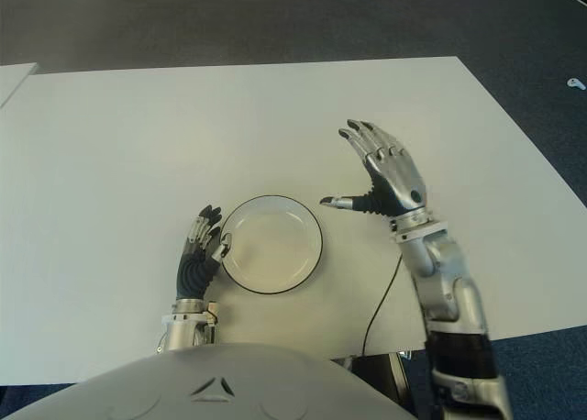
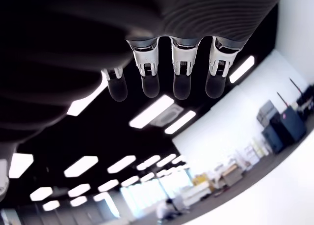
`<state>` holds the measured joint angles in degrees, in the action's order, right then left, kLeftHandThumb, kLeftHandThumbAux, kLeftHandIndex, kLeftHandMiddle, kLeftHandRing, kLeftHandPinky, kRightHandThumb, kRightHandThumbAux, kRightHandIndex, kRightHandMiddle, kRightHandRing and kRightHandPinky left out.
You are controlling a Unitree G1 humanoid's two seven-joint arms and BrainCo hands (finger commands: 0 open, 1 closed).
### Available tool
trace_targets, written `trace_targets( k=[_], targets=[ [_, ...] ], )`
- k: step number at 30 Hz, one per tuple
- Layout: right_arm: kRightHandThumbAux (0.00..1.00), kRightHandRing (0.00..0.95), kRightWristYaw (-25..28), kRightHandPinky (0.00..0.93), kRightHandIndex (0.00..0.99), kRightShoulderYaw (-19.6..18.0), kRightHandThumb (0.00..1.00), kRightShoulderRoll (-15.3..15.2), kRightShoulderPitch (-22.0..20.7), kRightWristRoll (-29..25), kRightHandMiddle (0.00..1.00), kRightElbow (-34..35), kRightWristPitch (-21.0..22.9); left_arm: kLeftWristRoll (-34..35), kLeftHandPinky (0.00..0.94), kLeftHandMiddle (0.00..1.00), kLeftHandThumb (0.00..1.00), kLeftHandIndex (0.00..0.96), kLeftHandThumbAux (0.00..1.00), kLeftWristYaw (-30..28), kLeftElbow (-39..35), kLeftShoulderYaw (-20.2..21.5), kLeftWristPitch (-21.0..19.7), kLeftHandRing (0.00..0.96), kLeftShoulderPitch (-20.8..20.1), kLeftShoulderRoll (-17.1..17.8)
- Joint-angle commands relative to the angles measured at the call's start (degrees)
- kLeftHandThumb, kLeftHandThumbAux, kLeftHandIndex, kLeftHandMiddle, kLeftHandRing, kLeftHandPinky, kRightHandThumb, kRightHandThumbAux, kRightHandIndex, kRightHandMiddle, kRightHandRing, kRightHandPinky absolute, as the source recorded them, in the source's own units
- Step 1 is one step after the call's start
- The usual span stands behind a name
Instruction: Put the apples into the plate.
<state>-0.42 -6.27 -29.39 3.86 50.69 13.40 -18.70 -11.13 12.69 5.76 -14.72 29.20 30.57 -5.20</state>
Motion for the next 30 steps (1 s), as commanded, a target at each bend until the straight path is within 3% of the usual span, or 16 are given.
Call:
trace_targets(
  k=[1,8,12,17,21,30],
  targets=[
    [0.376,0.0,3.7,0.0,0.043,0.1,0.393,-3.0,-1.3,3.3,0.002,1.3,4.8,0.9,0.141,0.145,0.171,0.104,0.639,0.0,2.1,-0.3,-1.7,0.138,-0.4,-1.7],
    [0.322,0.0,8.8,0.0,0.009,0.6,0.346,-5.4,-2.7,3.6,0.0,1.7,10.7,1.0,0.144,0.141,0.164,0.101,0.644,0.1,2.5,-0.2,-1.4,0.134,-0.7,-1.7],
    [0.307,0.0,11.4,0.0,0.002,0.3,0.317,-9.5,-4.8,2.5,0.0,-4.7,11.6,1.2,0.158,0.147,0.163,0.105,0.649,0.1,2.9,-0.3,-1.1,0.142,-1.0,-1.8],
    [0.289,0.0,10.4,0.0,0.0,1.1,0.283,-13.3,-6.1,1.0,0.0,-12.1,10.2,1.6,0.169,0.153,0.169,0.107,0.664,-0.3,2.8,-0.3,-1.0,0.15,-1.1,-1.8],
    [0.279,0.0,9.7,0.0,0.0,1.7,0.261,-15.0,-5.8,-0.3,0.0,-14.1,9.5,2.4,0.173,0.153,0.177,0.109,0.667,-0.8,2.6,-0.2,-1.1,0.154,-1.2,-1.4],
    [0.254,0.0,4.8,0.0,0.0,3.6,0.236,-15.4,-5.7,-1.6,0.0,-19.9,8.2,2.2,0.179,0.157,0.169,0.106,0.661,-0.4,2.7,0.2,-1.0,0.157,-1.6,-0.9]
  ],
)
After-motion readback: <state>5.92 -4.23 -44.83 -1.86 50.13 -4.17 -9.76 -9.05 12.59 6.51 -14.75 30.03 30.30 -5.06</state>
